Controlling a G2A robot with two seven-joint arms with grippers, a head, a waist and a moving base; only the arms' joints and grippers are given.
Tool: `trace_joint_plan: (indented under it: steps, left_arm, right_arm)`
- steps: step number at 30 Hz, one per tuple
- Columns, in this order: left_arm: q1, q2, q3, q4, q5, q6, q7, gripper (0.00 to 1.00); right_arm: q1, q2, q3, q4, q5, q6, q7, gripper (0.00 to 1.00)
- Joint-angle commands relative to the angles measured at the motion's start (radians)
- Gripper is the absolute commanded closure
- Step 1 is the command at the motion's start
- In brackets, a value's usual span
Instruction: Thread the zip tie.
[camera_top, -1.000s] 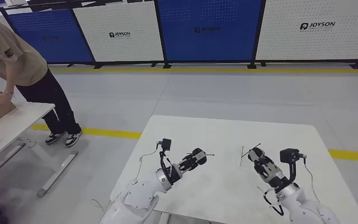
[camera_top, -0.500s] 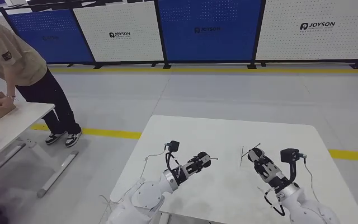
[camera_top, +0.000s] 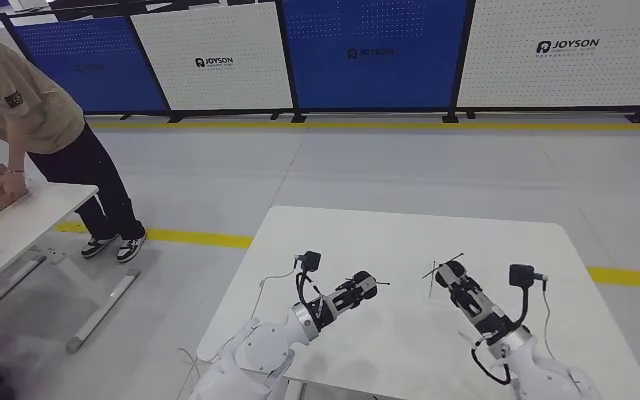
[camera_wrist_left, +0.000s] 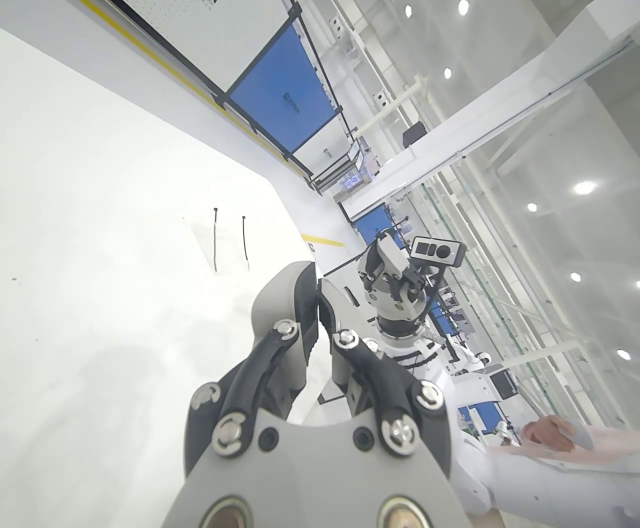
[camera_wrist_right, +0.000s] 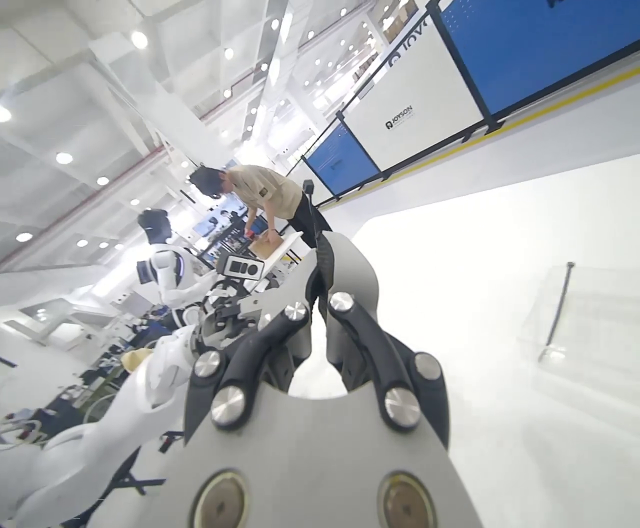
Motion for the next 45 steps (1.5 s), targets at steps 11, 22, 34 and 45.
trace_joint_plan:
  steps: [11,22,34,45]
  left_arm:
    - [-0.001,-0.001,0.003,-0.002,0.014,0.005,0.026,1.00]
    - [-0.005,-0.008,0.050,0.022,0.153,0.011,0.175,1.00]
    - [-0.005,-0.010,0.057,0.025,0.133,0.009,0.194,1.00]
    - [-0.002,-0.012,0.065,0.027,0.136,0.005,0.214,1.00]
  right_arm:
    - [0.003,0.002,-0.019,0.007,-0.031,0.008,-0.014,1.00]
    - [-0.021,-0.015,-0.078,0.023,-0.071,0.007,-0.161,1.00]
    - [-0.005,-0.027,-0.110,0.051,-0.083,0.036,-0.237,1.00]
    - [0.012,-0.039,-0.151,0.076,-0.133,0.056,-0.295,1.00]
